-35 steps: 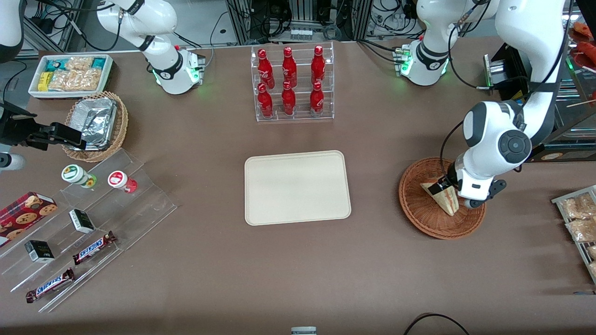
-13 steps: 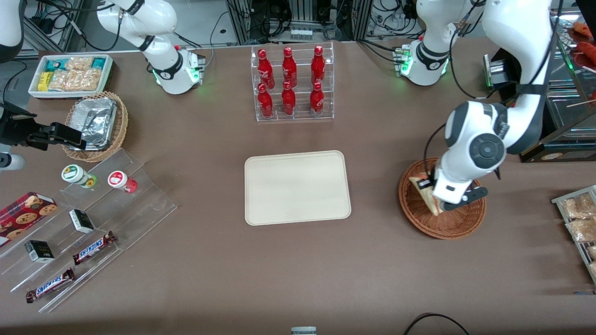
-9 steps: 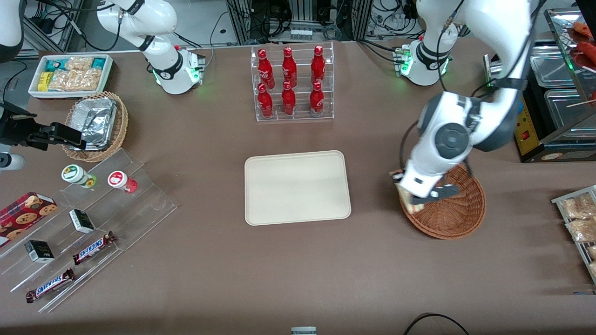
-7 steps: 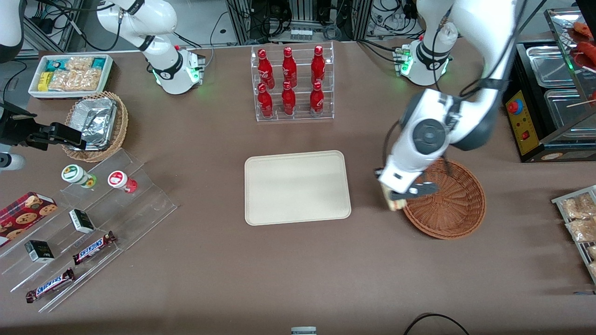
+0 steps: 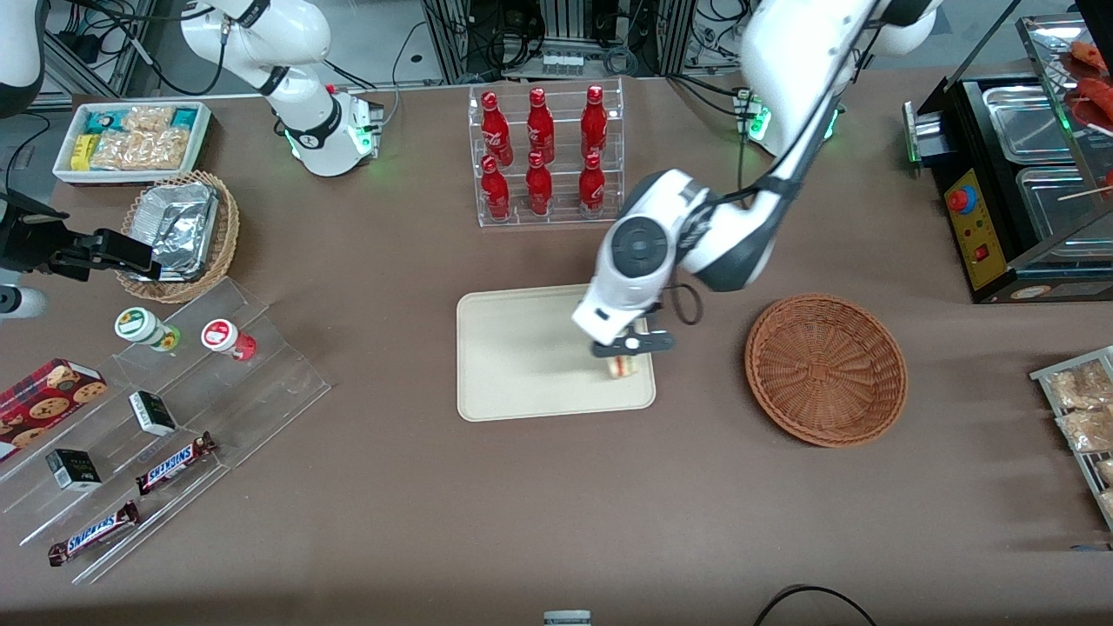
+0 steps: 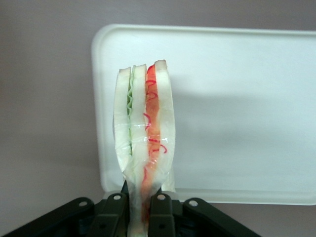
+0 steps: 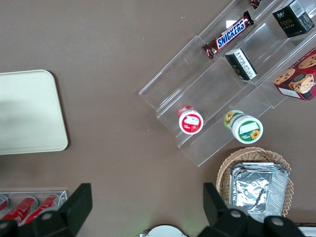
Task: Place sandwich from basket to tray
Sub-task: 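Lift the sandwich and carry it over the white tray, then lower the sandwich onto the white tray and open the left gripper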
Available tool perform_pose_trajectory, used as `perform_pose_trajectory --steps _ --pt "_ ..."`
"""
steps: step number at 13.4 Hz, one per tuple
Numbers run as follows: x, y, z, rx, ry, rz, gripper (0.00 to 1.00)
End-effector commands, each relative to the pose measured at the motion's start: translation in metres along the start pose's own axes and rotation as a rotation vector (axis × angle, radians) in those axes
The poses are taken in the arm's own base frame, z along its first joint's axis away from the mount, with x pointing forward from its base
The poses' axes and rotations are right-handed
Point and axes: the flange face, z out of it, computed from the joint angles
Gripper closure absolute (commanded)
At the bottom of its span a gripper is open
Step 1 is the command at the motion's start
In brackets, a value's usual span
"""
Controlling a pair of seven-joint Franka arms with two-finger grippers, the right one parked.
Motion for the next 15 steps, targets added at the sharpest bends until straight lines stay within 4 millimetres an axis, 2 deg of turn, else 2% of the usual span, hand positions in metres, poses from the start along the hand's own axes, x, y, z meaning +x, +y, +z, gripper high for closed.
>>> perform_pose_trajectory --steps 1,5,11,12,13,14,15 --pt "-0.002 0.044 0.018 -0.004 -0.006 -0.003 1.0" --pt "0.005 0.068 0.043 -0.015 -0.009 0.01 1.0" --pt "0.005 0.078 0.059 -0.029 0.0 -0.012 1.0" --pt "0.005 0.078 0.061 -0.029 0.0 -0.019 0.93" --pt "0.006 0.079 0.059 -0.041 0.009 -0.017 0.31" --pt "0.006 0.08 0.059 -0.043 0.014 -0.012 0.0" --pt "0.001 0.084 0.055 -0.047 0.018 -0.005 0.0"
